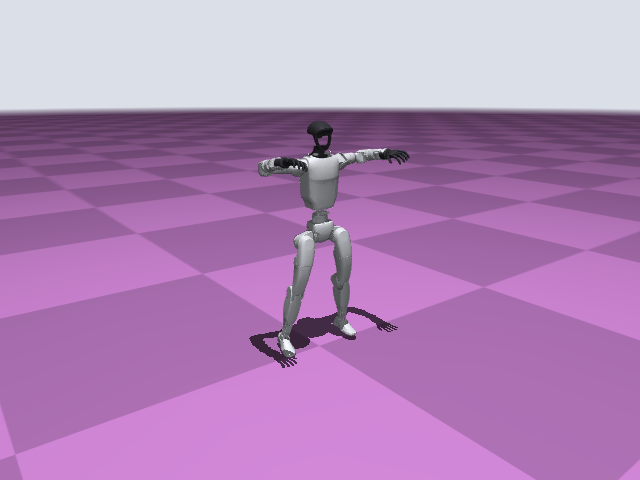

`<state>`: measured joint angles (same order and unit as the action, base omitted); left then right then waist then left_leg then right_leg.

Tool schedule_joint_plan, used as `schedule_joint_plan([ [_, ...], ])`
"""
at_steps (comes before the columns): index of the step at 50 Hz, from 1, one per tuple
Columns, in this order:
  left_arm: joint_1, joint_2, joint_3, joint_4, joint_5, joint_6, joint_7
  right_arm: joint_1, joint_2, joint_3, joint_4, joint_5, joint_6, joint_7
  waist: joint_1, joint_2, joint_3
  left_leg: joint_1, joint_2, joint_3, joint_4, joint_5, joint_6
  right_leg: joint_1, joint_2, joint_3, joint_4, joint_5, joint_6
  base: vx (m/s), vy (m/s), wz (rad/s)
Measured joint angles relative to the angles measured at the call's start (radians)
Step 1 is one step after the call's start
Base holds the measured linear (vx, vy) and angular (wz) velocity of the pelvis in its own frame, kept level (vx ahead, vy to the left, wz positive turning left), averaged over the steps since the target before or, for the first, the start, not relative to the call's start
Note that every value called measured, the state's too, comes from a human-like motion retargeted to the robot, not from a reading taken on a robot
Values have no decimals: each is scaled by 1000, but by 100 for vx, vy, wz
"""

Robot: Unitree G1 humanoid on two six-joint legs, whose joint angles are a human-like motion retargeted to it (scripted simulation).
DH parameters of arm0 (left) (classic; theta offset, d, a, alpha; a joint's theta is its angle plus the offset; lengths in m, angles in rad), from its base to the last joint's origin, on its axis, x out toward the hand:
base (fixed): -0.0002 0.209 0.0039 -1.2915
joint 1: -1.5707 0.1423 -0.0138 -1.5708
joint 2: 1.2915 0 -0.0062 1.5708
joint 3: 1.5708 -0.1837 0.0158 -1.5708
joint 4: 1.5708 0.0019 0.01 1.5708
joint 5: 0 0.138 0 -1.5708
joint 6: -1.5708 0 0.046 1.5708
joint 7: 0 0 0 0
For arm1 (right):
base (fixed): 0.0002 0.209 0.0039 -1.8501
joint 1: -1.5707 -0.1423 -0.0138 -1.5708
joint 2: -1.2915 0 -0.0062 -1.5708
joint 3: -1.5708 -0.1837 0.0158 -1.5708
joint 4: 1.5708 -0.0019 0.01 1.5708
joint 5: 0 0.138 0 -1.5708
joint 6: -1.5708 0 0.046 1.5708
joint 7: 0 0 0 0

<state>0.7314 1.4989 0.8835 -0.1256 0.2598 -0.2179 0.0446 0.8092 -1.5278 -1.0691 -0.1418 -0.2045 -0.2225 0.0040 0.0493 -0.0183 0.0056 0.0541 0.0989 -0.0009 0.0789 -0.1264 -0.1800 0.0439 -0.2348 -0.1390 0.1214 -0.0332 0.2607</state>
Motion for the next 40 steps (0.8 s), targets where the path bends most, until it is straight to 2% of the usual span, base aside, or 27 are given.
schedule_joint_plan([
  [40,-14,17,-5,10,15,0,7,-40,2,45,17,0,-2,2,7,2,8,1,-1,3,6,-4,-1,4,-1,4,-3,-4,1,0,0,0],
])
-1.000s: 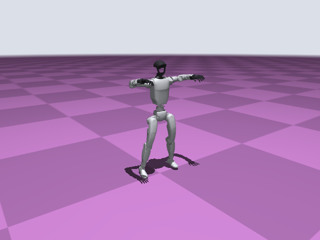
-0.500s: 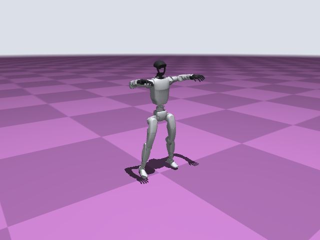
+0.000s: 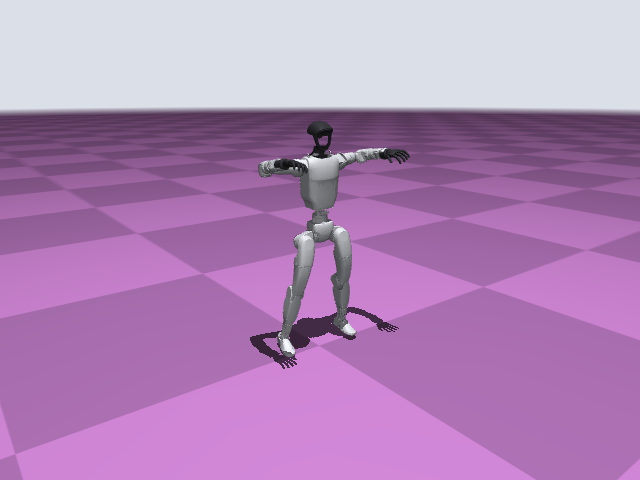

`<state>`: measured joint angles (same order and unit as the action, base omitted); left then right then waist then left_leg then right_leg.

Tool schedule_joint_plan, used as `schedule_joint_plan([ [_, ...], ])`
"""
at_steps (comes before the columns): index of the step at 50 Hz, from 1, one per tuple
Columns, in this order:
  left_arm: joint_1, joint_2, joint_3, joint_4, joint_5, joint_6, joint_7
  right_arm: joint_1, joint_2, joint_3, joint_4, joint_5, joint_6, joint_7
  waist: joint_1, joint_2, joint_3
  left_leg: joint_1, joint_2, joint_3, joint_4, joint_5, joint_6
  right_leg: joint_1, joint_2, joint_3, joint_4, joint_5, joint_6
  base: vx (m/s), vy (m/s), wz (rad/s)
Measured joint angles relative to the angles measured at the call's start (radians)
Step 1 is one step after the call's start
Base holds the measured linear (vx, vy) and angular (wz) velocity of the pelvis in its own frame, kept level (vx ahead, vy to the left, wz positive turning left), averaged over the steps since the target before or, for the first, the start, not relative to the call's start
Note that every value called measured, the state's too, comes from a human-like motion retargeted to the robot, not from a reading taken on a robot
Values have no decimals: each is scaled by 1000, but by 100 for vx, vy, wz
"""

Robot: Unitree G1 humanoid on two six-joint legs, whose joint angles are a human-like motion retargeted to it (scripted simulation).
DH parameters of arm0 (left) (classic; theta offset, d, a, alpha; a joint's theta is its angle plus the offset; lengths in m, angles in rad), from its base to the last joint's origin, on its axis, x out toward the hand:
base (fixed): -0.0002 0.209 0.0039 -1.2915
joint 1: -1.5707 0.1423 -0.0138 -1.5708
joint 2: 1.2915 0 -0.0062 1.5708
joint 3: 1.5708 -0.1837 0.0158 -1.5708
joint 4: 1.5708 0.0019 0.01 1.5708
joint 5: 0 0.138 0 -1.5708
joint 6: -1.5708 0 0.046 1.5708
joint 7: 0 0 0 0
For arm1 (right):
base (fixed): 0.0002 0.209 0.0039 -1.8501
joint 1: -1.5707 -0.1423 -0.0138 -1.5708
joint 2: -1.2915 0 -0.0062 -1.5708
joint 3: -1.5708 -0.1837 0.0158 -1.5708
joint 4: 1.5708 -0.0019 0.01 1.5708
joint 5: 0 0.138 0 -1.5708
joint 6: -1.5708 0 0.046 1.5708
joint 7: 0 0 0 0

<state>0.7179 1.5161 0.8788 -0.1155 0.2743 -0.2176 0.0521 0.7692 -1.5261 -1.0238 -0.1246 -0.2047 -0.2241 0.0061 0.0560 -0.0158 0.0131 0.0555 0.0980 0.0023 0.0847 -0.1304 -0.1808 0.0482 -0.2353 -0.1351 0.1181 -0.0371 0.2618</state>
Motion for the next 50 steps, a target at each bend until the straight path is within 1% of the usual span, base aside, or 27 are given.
schedule_joint_plan([
  [7,21,18,-5,36,80,7,37,-10,2,15,-7,0,-10,-24,4,-8,27,-14,-2,1,7,6,2,-11,-1,5,-3,3,0,-1,0,0],
  [10,-38,-13,-67,49,8,14,36,-65,27,70,-18,23,-2,-44,4,-15,58,-24,-4,1,8,10,3,-22,-2,8,1,7,0,-7,0,-1],
  [12,-220,-69,-238,75,-93,30,18,-200,64,195,-14,65,14,-58,7,-14,87,-29,-4,1,6,15,5,-32,-2,12,7,9,-1,-9,0,-2],
  [13,-346,-106,-361,101,-138,42,15,-289,87,279,-1,92,21,-69,12,-12,102,-31,-4,1,4,17,7,-37,-2,13,9,10,-2,-10,0,-4],
  [16,-622,-230,-664,196,-235,78,64,-513,201,514,63,221,33,-149,27,-10,145,-41,-4,1,-4,25,12,-54,-2,18,12,10,-11,-11,0,-3],
  [18,-753,-301,-849,292,-254,100,136,-654,298,694,151,312,35,-243,33,-19,177,-49,-5,2,-12,31,14,-70,-2,22,16,10,-20,-13,0,-3],
  [20,-840,-366,-1014,405,-233,125,188,-761,391,875,264,370,41,-324,34,-31,210,-60,-6,4,-22,40,17,-90,-3,27,21,12,-26,-13,0,-5],
  [21,-866,-398,-1084,460,-203,137,176,-789,424,954,318,365,54,-324,34,-36,228,-66,-5,5,-28,46,19,-102,-2,30,22,15,-28,-13,0,-7],
  [22,-887,-430,-1150,512,-170,146,152,-810,452,1029,366,348,68,-307,35,-39,248,-73,-5,7,-34,52,21,-114,-1,33,23,20,-29,-14,1,-8],
  [24,-904,-493,-1255,598,-80,143,44,-822,477,1161,431,242,92,-188,37,-42,294,-90,-4,9,-48,66,25,-138,1,40,18,34,-31,-14,1,-10],
  [25,-904,-524,-1297,633,-30,132,-21,-822,479,1222,452,165,97,-109,38,-43,320,-99,-4,10,-56,74,27,-151,3,44,12,43,-33,-15,2,-11],
  [27,-882,-577,-1354,684,51,92,-116,-814,480,1334,473,0,75,17,38,-44,380,-122,-4,12,-74,95,31,-180,7,52,-2,68,-42,-16,2,-10],
  [28,-866,-604,-1372,706,76,74,-140,-807,488,1385,483,-62,62,52,38,-46,412,-136,-4,13,-82,106,33,-197,8,55,-7,80,-48,-16,2,-7],
  [30,-822,-662,-1387,748,89,55,-142,-777,532,1459,523,-117,49,72,35,-51,480,-168,-5,11,-88,125,37,-231,8,59,-13,101,-58,-15,2,1],
  [32,-743,-727,-1374,788,54,54,-91,-699,610,1478,586,-76,55,42,25,-57,501,-234,-7,4,-84,141,40,-289,7,56,-20,121,-63,-13,2,17],
  [35,-614,-810,-1327,824,-19,55,7,-555,715,1421,662,-4,70,-19,9,-58,507,-334,-11,-8,-86,162,42,-374,5,49,-40,147,-64,-11,2,21],
  [37,-527,-841,-1294,822,-71,49,54,-470,751,1375,673,-8,76,-55,2,-58,507,-398,-11,-8,-85,167,43,-436,5,52,-43,151,-63,-11,1,8],
  [40,-419,-868,-1261,807,-175,33,83,-375,781,1331,661,-30,82,-107,-15,-61,507,-514,-9,-5,-52,161,41,-548,5,60,-17,137,-65,-11,0,10],
  [42,-382,-872,-1255,794,-225,29,81,-344,796,1317,638,-23,87,-133,-40,-58,507,-642,-9,-23,30,144,41,-653,2,55,39,114,-74,-12,-1,45],
  [43,-399,-879,-1265,812,-241,28,73,-336,803,1309,631,-5,87,-151,-51,-44,507,-717,-12,-41,87,132,37,-705,0,49,70,102,-76,-10,0,69],
  [45,-422,-901,-1270,846,-153,-18,58,-319,812,1300,606,23,26,-158,-81,-2,507,-941,-7,-74,375,23,21,-840,-7,18,235,12,-82,-5,1,69],
  [47,-461,-889,-1279,841,-84,-21,63,-350,794,1317,594,26,11,-155,-81,23,507,-1080,0,-102,531,-40,15,-958,-3,18,366,-54,-99,-1,1,15],
  [48,-482,-878,-1279,832,-57,-20,63,-381,780,1332,594,29,8,-150,-78,29,507,-1143,6,-110,611,-76,12,-1017,-1,22,441,-95,-109,-1,-2,-31],
  [50,-554,-834,-1284,805,-73,14,44,-487,736,1370,610,48,45,-150,-63,28,507,-1242,17,-128,703,-121,4,-1133,18,46,549,-141,-140,0,-4,-57],
])
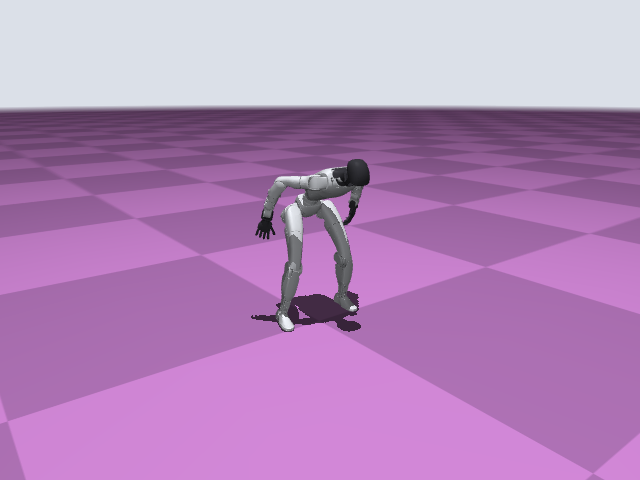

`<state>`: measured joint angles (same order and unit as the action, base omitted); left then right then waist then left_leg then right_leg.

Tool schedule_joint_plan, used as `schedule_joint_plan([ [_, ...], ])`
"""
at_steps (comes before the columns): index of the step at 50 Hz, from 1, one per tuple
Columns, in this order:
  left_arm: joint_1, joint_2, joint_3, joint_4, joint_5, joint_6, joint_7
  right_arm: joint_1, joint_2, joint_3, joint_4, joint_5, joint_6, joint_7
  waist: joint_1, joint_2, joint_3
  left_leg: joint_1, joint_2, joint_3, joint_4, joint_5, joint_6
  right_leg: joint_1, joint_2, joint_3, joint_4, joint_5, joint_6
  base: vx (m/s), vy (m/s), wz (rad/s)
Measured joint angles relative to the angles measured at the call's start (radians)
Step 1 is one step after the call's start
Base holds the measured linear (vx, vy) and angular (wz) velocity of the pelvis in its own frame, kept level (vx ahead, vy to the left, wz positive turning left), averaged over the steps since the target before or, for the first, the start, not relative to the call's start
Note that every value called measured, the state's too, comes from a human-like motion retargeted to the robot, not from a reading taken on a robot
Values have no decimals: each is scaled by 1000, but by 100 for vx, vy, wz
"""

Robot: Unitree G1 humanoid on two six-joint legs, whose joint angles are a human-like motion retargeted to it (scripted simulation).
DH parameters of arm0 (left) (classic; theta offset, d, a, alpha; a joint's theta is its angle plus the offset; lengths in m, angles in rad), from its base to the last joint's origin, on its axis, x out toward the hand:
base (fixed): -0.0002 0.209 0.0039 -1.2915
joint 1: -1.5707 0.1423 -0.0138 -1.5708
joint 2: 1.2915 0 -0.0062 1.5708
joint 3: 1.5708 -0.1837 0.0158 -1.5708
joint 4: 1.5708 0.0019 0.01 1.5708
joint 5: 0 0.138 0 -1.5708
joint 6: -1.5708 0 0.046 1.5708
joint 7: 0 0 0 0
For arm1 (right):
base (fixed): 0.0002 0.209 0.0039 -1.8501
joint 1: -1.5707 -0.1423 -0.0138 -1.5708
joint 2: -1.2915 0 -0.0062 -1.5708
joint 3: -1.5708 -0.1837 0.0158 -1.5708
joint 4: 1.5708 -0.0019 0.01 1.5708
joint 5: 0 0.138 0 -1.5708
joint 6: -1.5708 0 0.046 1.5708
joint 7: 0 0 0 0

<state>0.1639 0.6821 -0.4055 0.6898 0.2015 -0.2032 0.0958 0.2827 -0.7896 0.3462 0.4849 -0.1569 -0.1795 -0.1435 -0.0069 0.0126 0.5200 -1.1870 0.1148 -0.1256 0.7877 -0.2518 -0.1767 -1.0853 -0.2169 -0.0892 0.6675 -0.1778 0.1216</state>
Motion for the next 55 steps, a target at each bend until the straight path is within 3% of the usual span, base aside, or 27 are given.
schedule_joint_plan([
  [4,-220,67,-76,68,92,42,-49,-270,-41,134,126,-41,38,1,10,-5,-52,-166,3,-17,304,-146,51,-170,-2,37,311,-180,-56,20,1,-30],
  [8,-516,179,-206,105,258,62,-63,-559,-117,212,183,-73,50,-8,10,-5,-141,-212,4,-14,537,-275,105,-225,-29,63,565,-341,-109,44,2,4],
  [11,-775,332,-379,11,228,83,-23,-801,-290,319,-4,-14,41,-13,-12,-17,-180,-109,8,22,644,-350,160,-124,-90,66,690,-455,-139,71,3,30],
  [15,-1173,553,-707,-240,74,200,32,-1209,-572,529,-405,135,87,-100,20,-45,-343,172,47,106,482,-376,127,126,-92,49,523,-449,-92,103,-2,-40],
  [17,-1267,604,-770,-356,-25,201,140,-1309,-624,531,-538,227,63,-201,41,-58,-381,465,38,149,294,-292,107,404,-101,23,335,-343,-62,157,4,-43],
  [18,-1273,623,-770,-409,-82,184,200,-1321,-636,507,-585,257,48,-247,53,-59,-398,619,27,159,189,-189,91,554,-99,14,228,-234,-49,172,7,-45],
  [20,-1205,650,-698,-504,-172,137,287,-1285,-641,437,-640,226,61,-300,75,-53,-439,882,-5,139,-14,150,34,822,-77,25,10,120,-23,176,10,-36],
  [21,-1098,657,-576,-556,-169,158,287,-1239,-623,409,-638,147,135,-328,77,-44,-439,997,-21,116,-107,318,-29,944,-57,59,-97,334,25,168,14,-12],
  [22,-1011,659,-474,-598,-169,173,282,-1204,-610,383,-631,83,189,-355,75,-38,-440,1085,-36,98,-176,445,-73,1041,-39,97,-178,508,66,158,16,22],
  [23,-964,654,-412,-621,-177,179,266,-1191,-610,362,-612,51,203,-382,68,-36,-444,1121,-50,92,-198,495,-82,1090,-27,145,-205,603,89,146,15,45],
  [25,-898,653,-310,-659,-189,197,272,-1166,-614,317,-557,27,229,-425,55,-14,-421,1116,-13,123,-150,449,-61,1110,16,196,-162,605,85,128,10,54],
  [28,-836,668,-214,-681,-200,188,333,-1124,-628,260,-454,78,242,-442,56,-9,-352,1038,51,237,-158,370,-26,995,-21,119,-84,460,54,108,8,16],
  [33,-591,700,33,-682,-231,139,323,-946,-659,115,-331,160,219,-352,91,-32,-219,1029,54,314,-545,284,-80,911,-60,-10,-392,327,135,105,5,-28],
  [38,-235,699,284,-653,-268,138,239,-607,-652,-112,-331,172,211,-244,129,-44,-162,998,117,343,-816,116,-85,801,5,-9,-591,132,140,112,-1,-29],
  [40,-112,687,358,-632,-268,139,210,-459,-654,-213,-367,174,202,-223,137,-47,-148,974,145,329,-835,81,-85,765,9,4,-588,119,140,117,11,-9],
  [42,-32,667,411,-591,-256,149,180,-358,-675,-288,-405,191,190,-201,126,-55,-136,869,141,218,-682,185,-68,676,-32,91,-441,228,131,102,31,24],
  [43,-8,649,438,-566,-255,162,163,-325,-690,-323,-421,198,185,-180,110,-66,-138,721,98,131,-473,248,-27,542,-63,165,-243,256,103,78,39,51],
  [45,19,599,487,-507,-263,200,145,-293,-688,-390,-446,199,189,-161,76,-54,-97,410,47,-37,77,228,-73,272,-63,244,284,159,79,73,31,73],
  [47,3,497,479,-442,-281,250,152,-302,-618,-412,-456,200,197,-228,6,-66,-2,304,-21,-40,397,122,-85,204,-161,271,578,-8,51,80,23,104],
  [48,-18,441,437,-399,-308,280,167,-316,-561,-378,-458,204,214,-270,-11,-49,0,243,-12,-76,505,76,-85,163,-170,240,678,-64,-10,71,6,50],
  [50,-68,332,334,-325,-359,315,189,-360,-442,-274,-435,246,235,-326,-23,-34,0,153,2,-93,652,38,-42,81,-182,228,816,-101,-86,58,4,-3],
  [55,-87,241,109,-320,-110,281,166,-373,-304,-93,-357,327,189,-265,-32,-13,0,104,35,-70,753,8,42,53,-159,261,871,-123,-105,41,9,-21],
])
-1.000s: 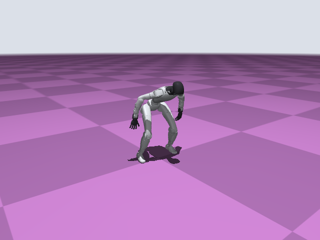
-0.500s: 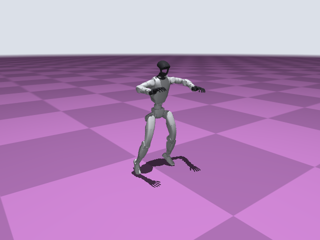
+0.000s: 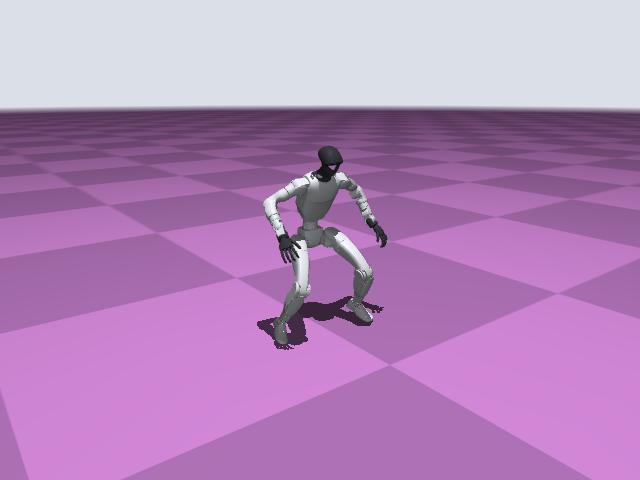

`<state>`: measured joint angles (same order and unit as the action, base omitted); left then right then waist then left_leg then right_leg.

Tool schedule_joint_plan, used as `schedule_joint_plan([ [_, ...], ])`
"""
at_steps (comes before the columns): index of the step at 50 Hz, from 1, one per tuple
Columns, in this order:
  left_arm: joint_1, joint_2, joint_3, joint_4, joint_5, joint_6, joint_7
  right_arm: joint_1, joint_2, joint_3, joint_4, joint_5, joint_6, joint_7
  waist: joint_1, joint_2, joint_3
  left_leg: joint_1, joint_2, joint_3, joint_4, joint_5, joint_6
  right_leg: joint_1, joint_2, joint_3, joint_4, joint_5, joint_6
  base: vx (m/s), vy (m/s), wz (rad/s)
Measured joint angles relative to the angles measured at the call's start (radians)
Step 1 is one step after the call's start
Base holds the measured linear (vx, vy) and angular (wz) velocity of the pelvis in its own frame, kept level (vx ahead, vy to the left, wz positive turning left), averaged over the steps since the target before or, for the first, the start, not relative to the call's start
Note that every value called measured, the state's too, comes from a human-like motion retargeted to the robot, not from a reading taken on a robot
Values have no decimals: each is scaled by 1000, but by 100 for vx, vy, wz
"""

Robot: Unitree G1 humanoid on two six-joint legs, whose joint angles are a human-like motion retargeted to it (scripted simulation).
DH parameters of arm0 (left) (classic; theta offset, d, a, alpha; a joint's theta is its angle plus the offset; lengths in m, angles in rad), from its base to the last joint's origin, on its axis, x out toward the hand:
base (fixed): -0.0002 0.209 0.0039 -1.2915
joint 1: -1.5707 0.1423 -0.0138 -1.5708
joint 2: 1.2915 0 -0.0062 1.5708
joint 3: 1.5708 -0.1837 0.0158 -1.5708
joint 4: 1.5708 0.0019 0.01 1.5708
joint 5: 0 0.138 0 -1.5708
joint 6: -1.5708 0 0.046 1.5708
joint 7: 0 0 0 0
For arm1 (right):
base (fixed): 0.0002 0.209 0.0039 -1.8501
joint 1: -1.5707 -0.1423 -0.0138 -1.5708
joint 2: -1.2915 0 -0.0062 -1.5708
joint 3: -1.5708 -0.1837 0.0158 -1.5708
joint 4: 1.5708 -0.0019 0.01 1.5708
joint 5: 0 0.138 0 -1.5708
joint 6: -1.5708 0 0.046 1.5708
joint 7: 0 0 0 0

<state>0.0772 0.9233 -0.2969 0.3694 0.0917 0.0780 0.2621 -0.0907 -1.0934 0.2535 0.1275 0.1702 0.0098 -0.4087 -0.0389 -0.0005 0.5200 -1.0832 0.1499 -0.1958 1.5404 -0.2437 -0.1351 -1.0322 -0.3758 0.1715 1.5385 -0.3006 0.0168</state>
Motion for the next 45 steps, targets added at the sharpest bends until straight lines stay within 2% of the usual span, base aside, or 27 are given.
schedule_joint_plan([
  [4,30,-47,-73,-40,169,-37,-52,64,64,-4,52,-93,-17,45,16,12,0,83,35,39,-111,18,1,103,11,-39,-169,35,40,25,9,-35],
  [8,55,-155,-77,-15,87,-70,-133,101,145,-22,135,-96,-16,60,20,29,0,230,74,116,-368,44,-12,261,20,-105,-469,127,104,18,7,-18],
  [12,74,-237,-97,37,12,-101,-155,153,195,-18,200,-130,-10,78,32,38,0,429,83,190,-691,98,-54,479,22,-191,-842,234,162,17,3,-9],
  [17,73,-284,-119,126,19,-127,-189,206,232,31,278,-232,3,208,68,29,-17,678,69,249,-1032,158,-101,721,28,-258,-1195,358,234,20,-3,-9],
  [20,62,-304,-116,199,74,-143,-212,218,264,74,350,-305,-3,309,109,43,-72,810,104,277,-1206,159,-127,818,75,-291,-1325,398,245,21,-10,-23],
  [22,53,-321,-111,251,119,-146,-211,226,287,99,402,-337,-13,354,127,37,-157,818,94,288,-1279,188,-127,820,78,-310,-1382,421,245,16,-5,3],
  [23,74,-331,-103,270,145,-151,-203,253,308,109,423,-361,-20,364,137,33,-225,817,92,297,-1326,200,-127,815,81,-319,-1419,437,245,16,-6,15],
  [24,46,-339,-98,298,140,-139,-196,237,322,119,454,-372,-10,373,141,37,-225,885,91,297,-1412,226,-127,849,86,-329,-1430,434,245,15,-9,22],
  [25,-6,-347,-96,330,119,-118,-189,201,331,130,491,-377,9,382,143,45,-191,986,89,295,-1517,259,-127,904,91,-339,-1428,422,245,15,-8,30],
  [28,-24,-374,-55,377,140,-116,-176,205,374,133,553,-402,1,387,148,49,-241,1055,89,291,-1567,249,-127,969,83,-363,-1429,378,245,18,-2,38],
  [35,-89,-318,-93,383,241,-134,-119,201,411,168,592,-414,-22,333,170,22,-316,1076,70,248,-1471,178,-113,1056,44,-402,-1374,245,245,12,-2,29],
  [41,-73,-300,-78,378,111,-126,-129,160,409,197,565,-377,-13,351,189,10,-376,1096,90,267,-1421,120,-111,1064,55,-384,-1326,167,245,10,-6,-17],
  [45,-39,-347,-30,431,42,-108,-94,147,433,182,566,-355,-7,302,193,4,-417,1099,105,278,-1409,127,-104,1045,68,-363,-1306,183,245,10,-6,-20],
])
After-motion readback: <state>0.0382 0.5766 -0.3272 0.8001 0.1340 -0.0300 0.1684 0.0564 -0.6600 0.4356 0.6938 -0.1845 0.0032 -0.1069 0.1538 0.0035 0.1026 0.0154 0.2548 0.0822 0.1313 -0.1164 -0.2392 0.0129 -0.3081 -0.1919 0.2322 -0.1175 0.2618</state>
